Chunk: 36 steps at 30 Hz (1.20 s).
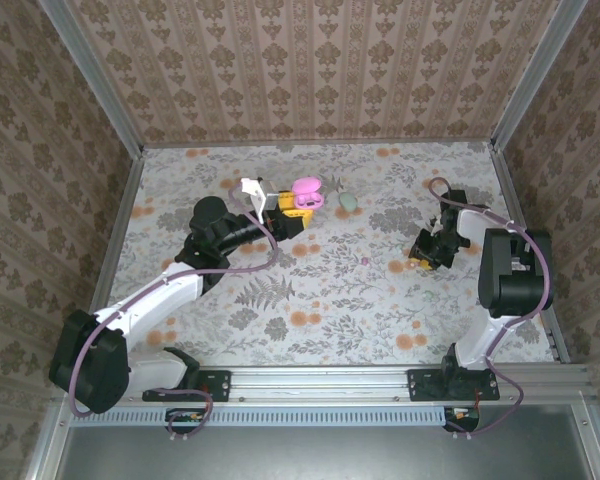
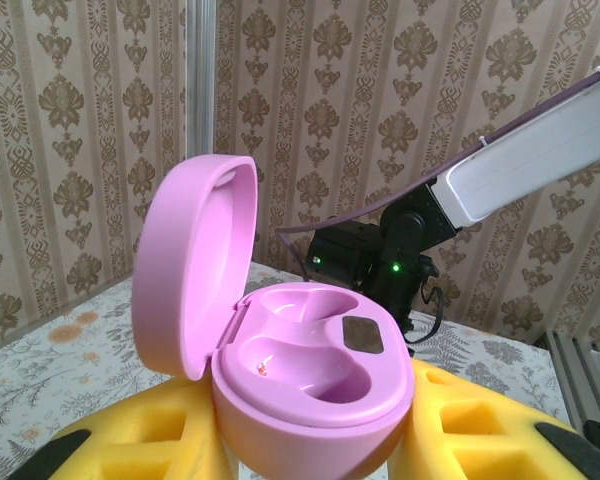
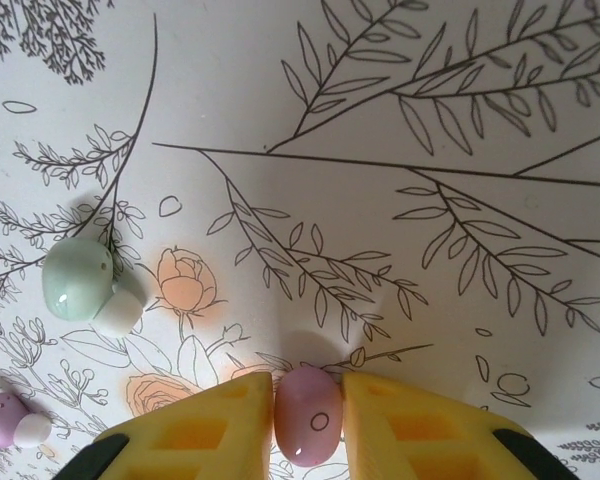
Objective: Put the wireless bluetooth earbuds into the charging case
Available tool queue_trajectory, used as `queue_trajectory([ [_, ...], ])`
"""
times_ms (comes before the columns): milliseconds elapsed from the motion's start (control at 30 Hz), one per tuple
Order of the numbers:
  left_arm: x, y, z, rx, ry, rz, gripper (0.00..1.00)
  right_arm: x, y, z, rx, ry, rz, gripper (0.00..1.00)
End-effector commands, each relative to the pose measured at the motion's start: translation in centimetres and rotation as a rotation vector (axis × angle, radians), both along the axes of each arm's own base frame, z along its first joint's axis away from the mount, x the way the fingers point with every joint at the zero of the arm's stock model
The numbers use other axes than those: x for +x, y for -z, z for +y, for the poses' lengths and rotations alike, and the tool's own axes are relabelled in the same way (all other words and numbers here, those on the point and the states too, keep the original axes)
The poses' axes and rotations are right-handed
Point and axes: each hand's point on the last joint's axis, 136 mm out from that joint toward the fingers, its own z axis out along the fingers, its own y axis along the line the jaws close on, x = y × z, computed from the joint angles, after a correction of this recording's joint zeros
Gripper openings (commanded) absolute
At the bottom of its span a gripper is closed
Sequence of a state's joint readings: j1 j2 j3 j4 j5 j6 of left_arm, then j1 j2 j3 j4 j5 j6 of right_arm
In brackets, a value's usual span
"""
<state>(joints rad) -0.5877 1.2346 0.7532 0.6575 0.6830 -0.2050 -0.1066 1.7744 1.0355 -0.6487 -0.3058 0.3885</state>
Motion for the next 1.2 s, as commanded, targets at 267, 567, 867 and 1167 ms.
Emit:
queue_trajectory([
  [267,0.2,-1.5,-0.1,-0.017,0.0,-0.039,0.36,0.7,0.3,1.1,0.003,-0.044,-0.011,0.24],
  [567,0.4,-1.1,-0.3,-0.01,0.003,-0.027,0.36,0.5,-2.0,0.8,-0.053,-0.073,-0.064,0.23],
  [867,1.0,0.6,-0.9,0.021,0.015,0.002,0.36,0.0,-8.5,2.7,-0.124,-0.156,-0.231,0.23],
  [1167,1.1,2.6,-2.1,0.05,0.068,0.034,0.36,-0.1,-19.0,7.8,-0.114,-0.313,-0.493,0.23],
])
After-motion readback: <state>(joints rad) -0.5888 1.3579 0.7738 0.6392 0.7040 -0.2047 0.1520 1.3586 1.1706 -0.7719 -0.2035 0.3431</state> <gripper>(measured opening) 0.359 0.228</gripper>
